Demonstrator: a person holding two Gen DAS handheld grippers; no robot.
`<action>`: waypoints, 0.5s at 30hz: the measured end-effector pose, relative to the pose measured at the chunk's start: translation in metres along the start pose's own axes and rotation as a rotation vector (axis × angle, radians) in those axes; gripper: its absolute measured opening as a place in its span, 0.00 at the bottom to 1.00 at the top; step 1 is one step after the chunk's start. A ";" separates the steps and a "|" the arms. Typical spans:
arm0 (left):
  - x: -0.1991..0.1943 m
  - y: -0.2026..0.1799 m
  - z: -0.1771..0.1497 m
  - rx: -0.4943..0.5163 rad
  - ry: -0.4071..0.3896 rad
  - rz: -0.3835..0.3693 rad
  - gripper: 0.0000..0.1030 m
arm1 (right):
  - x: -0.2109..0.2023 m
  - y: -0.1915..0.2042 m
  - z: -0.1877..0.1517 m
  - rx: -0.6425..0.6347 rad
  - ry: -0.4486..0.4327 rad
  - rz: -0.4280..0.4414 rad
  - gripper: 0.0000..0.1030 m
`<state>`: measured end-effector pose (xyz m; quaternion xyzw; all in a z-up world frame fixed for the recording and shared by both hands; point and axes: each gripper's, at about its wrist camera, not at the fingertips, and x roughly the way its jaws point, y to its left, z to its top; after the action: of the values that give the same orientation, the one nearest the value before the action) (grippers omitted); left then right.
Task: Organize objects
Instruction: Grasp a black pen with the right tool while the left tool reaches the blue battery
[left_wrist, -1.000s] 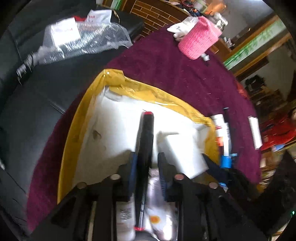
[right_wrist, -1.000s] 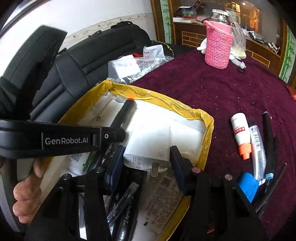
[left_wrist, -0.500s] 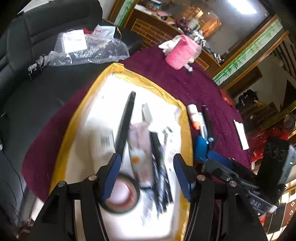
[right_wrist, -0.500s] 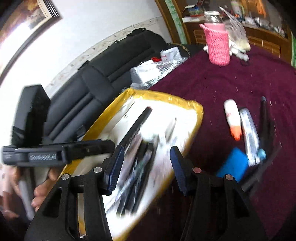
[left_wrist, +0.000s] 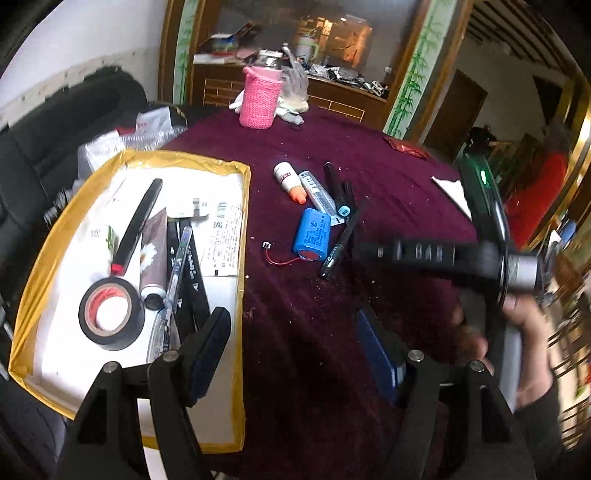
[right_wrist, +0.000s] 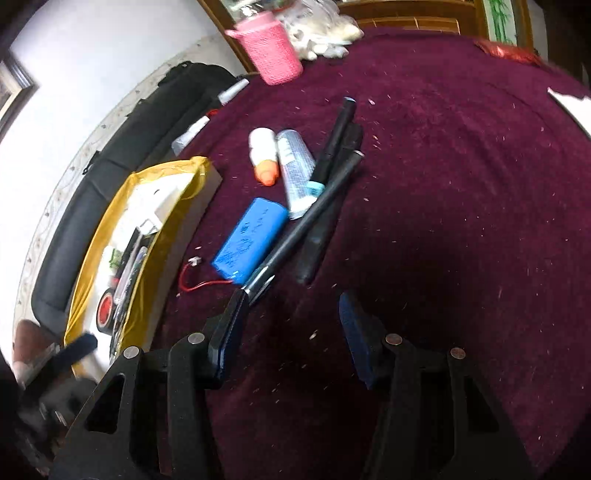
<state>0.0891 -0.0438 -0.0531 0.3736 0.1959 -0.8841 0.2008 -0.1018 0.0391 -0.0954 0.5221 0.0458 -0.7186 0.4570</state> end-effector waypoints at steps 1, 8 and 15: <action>0.001 -0.001 -0.001 0.008 0.000 0.014 0.69 | 0.004 -0.004 0.004 0.031 0.015 0.007 0.51; 0.000 -0.005 -0.003 0.020 0.029 0.012 0.69 | 0.017 0.003 0.033 0.097 -0.008 -0.012 0.47; 0.000 -0.003 0.000 -0.012 0.040 0.000 0.69 | 0.010 -0.009 0.033 0.124 -0.065 -0.066 0.14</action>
<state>0.0875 -0.0414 -0.0524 0.3900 0.2052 -0.8752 0.1993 -0.1321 0.0205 -0.0925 0.5239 0.0034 -0.7515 0.4009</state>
